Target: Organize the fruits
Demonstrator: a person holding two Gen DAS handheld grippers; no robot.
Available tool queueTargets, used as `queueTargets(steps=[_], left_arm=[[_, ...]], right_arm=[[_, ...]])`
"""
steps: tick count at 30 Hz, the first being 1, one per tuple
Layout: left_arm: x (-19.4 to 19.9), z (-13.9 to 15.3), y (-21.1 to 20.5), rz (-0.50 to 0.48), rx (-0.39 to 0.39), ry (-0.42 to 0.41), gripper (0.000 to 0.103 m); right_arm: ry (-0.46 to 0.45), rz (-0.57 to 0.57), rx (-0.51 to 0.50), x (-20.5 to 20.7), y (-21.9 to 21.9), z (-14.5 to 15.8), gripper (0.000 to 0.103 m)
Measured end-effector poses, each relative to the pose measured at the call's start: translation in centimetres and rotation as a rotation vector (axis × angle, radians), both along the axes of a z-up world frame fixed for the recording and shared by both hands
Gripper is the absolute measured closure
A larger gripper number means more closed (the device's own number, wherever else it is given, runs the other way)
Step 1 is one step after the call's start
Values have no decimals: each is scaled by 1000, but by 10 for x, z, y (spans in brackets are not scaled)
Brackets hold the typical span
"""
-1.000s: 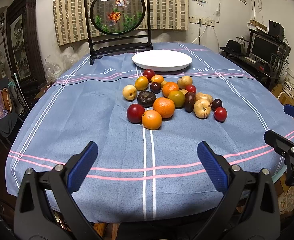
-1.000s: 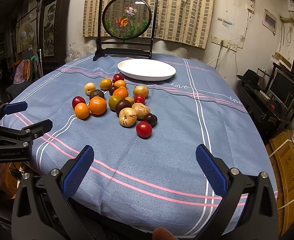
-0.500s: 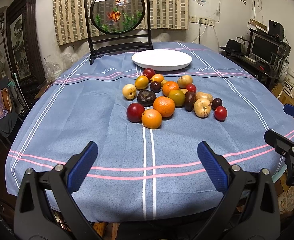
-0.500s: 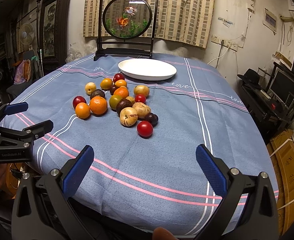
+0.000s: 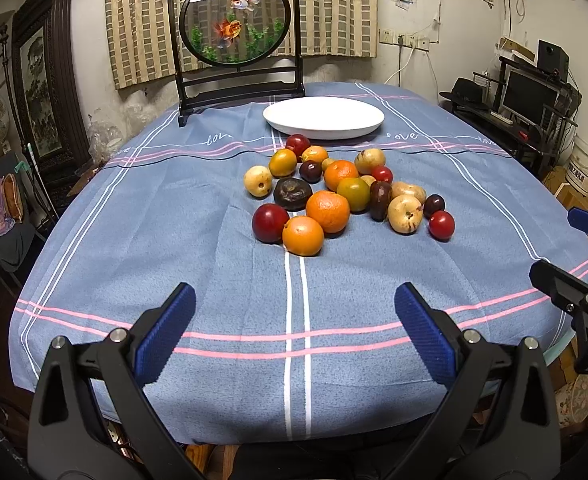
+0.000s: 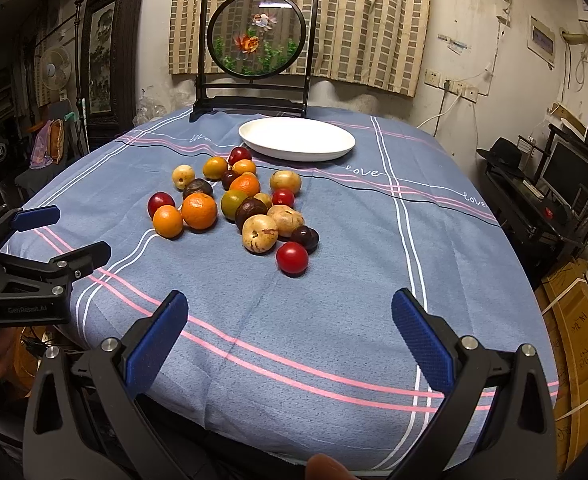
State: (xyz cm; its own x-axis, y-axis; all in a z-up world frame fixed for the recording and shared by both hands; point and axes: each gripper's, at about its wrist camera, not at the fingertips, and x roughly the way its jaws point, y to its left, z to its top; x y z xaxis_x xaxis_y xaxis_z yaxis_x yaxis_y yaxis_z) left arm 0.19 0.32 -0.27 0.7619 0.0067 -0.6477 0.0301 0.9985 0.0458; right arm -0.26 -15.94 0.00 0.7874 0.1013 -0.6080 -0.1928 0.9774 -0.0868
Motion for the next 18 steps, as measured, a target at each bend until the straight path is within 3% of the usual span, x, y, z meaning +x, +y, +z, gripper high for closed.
queueTargets(steps=[18], left_arm=[[5, -8, 8, 13, -28, 8, 2]], right_arm=[[44, 3, 22, 8, -2, -12, 1]])
